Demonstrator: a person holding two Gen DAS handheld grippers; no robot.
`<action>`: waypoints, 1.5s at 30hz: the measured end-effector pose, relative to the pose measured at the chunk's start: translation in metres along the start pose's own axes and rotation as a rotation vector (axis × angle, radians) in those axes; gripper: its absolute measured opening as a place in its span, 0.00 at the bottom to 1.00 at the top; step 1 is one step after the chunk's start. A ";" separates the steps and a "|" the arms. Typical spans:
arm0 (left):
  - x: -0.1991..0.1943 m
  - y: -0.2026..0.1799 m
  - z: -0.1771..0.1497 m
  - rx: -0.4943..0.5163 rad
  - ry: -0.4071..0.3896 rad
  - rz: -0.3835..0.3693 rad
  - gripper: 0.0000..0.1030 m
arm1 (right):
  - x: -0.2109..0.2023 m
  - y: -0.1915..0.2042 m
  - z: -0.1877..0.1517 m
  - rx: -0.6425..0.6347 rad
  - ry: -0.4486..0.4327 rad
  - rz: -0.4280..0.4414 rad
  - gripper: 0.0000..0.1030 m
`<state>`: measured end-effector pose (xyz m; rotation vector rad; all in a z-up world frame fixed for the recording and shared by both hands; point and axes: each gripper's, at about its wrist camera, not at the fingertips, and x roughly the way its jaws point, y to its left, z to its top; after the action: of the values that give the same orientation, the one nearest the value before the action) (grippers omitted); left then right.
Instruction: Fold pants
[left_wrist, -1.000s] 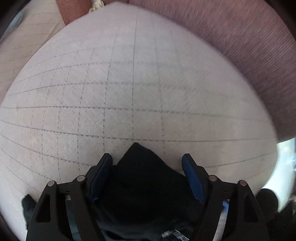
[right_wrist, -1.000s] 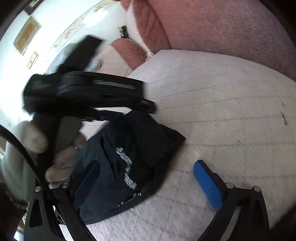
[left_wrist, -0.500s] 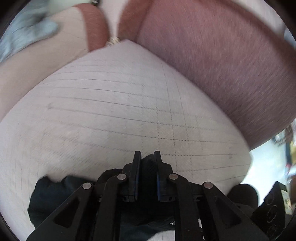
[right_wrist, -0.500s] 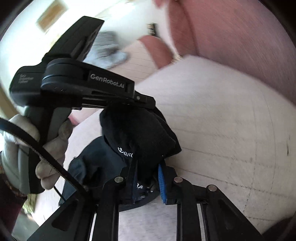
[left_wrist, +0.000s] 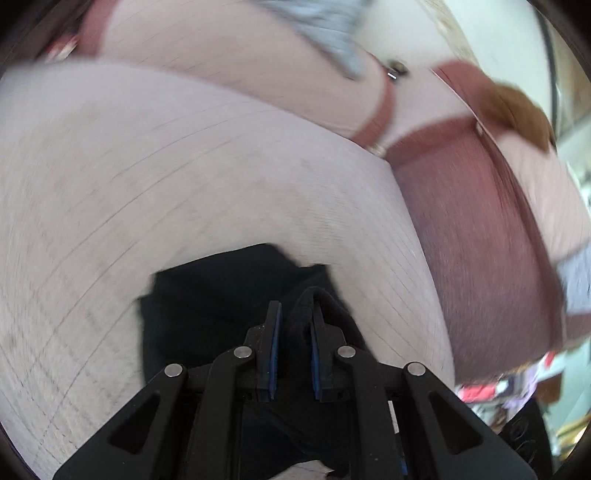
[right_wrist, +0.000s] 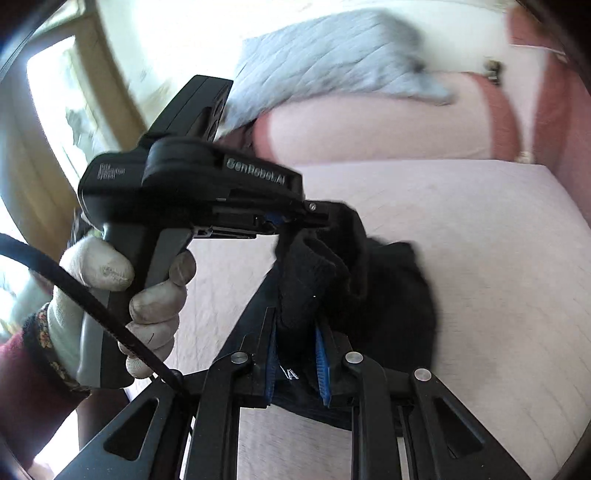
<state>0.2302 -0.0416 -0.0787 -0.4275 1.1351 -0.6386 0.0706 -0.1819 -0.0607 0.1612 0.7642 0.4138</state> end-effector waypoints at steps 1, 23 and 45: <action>-0.001 0.012 -0.001 -0.025 -0.003 -0.012 0.12 | 0.010 0.003 0.000 -0.007 0.019 0.006 0.19; -0.056 0.142 -0.038 -0.417 -0.130 -0.108 0.26 | 0.031 0.039 -0.020 -0.080 0.158 0.167 0.57; -0.031 0.069 -0.071 -0.252 -0.098 0.072 0.34 | -0.053 -0.115 -0.056 0.410 0.012 0.055 0.60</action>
<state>0.1729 0.0303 -0.1260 -0.6234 1.1364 -0.4082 0.0316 -0.3087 -0.1000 0.5652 0.8518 0.3063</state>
